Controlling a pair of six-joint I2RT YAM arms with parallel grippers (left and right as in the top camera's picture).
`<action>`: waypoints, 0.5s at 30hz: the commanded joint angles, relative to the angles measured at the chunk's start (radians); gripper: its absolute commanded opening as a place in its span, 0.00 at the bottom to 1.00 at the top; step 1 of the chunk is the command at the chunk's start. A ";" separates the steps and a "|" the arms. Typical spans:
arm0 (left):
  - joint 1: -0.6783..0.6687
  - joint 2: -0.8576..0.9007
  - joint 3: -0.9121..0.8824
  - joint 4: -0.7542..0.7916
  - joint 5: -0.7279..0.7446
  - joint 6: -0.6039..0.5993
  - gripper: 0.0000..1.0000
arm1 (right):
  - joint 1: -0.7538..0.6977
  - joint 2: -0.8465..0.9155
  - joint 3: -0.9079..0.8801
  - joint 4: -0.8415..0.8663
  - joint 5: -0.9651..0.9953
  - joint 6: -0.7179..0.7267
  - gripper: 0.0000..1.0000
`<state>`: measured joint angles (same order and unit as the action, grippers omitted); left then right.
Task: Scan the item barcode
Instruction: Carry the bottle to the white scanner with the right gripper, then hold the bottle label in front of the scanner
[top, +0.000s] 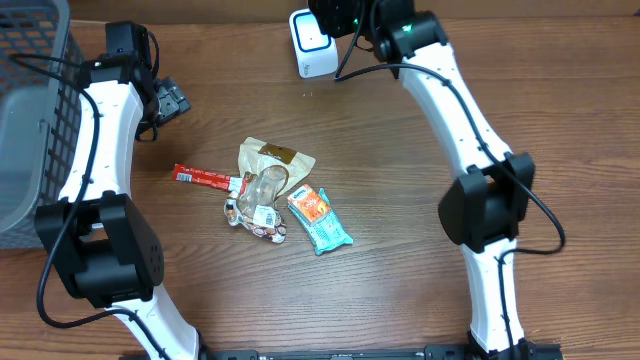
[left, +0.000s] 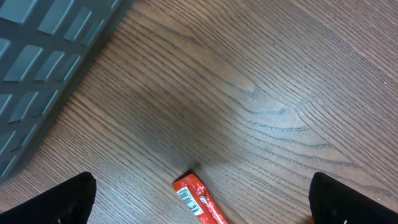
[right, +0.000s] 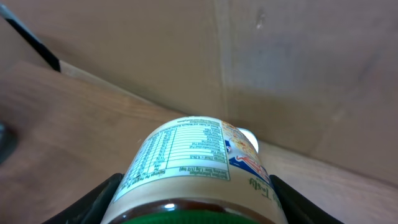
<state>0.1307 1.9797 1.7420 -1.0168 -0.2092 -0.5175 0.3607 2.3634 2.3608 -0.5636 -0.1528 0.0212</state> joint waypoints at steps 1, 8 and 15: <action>-0.006 -0.005 0.022 0.001 0.004 -0.006 1.00 | 0.004 0.070 0.014 0.106 -0.006 -0.008 0.04; -0.006 -0.005 0.022 0.001 0.004 -0.006 1.00 | 0.004 0.194 0.014 0.351 -0.006 -0.007 0.04; -0.006 -0.005 0.022 0.001 0.004 -0.006 1.00 | 0.004 0.247 0.014 0.503 0.040 0.004 0.04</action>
<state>0.1307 1.9797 1.7420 -1.0168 -0.2092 -0.5175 0.3607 2.6152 2.3608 -0.1024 -0.1482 0.0223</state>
